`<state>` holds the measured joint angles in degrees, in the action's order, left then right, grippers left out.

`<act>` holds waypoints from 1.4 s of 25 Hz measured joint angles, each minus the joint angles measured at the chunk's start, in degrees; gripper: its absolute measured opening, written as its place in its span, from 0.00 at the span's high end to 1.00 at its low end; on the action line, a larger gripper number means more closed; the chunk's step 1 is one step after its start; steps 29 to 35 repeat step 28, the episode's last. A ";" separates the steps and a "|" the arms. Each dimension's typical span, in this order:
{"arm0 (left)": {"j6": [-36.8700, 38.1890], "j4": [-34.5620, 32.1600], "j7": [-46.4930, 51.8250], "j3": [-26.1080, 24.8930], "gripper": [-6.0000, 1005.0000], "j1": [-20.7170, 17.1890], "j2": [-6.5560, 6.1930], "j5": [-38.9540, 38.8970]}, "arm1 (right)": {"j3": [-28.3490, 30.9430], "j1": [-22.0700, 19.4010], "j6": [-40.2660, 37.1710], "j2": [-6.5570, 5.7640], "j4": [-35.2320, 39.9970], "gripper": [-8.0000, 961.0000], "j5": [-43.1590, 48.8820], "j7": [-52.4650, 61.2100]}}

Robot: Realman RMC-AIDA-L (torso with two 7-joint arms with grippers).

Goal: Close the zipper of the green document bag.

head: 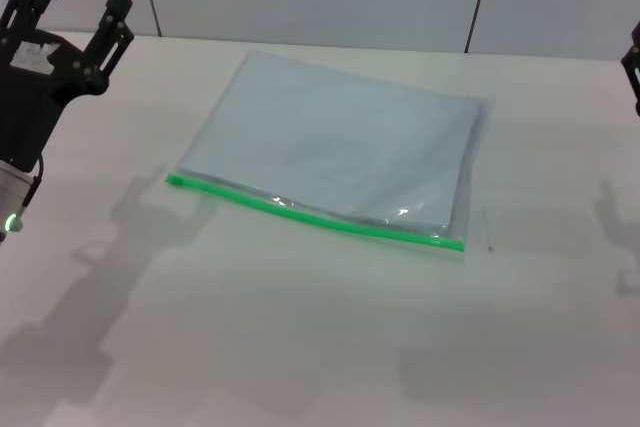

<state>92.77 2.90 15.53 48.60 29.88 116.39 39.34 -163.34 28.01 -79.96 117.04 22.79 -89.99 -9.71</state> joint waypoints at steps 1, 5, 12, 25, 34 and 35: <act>0.00 0.00 0.01 0.00 0.25 0.00 0.00 -0.01 | 0.00 0.00 -0.43 0.01 0.14 0.17 -0.01 0.01; -0.06 0.00 0.03 0.00 0.25 0.00 0.02 -0.11 | -0.31 -0.16 -2.52 0.06 0.34 0.15 0.02 0.04; -0.36 0.00 0.12 0.00 0.25 0.20 -0.04 -0.22 | -0.59 0.03 -2.74 0.12 0.51 0.16 0.24 0.07; -0.40 0.00 0.17 0.00 0.25 0.33 -0.02 -0.24 | -0.63 0.03 -2.75 0.02 1.50 0.16 0.41 0.12; -0.40 0.00 0.19 0.00 0.25 0.41 0.01 -0.24 | -0.74 0.05 -2.75 -0.04 1.79 0.16 0.46 0.13; -0.40 0.00 0.19 0.00 0.25 0.41 0.01 -0.24 | -0.74 0.05 -2.75 -0.04 1.79 0.16 0.46 0.13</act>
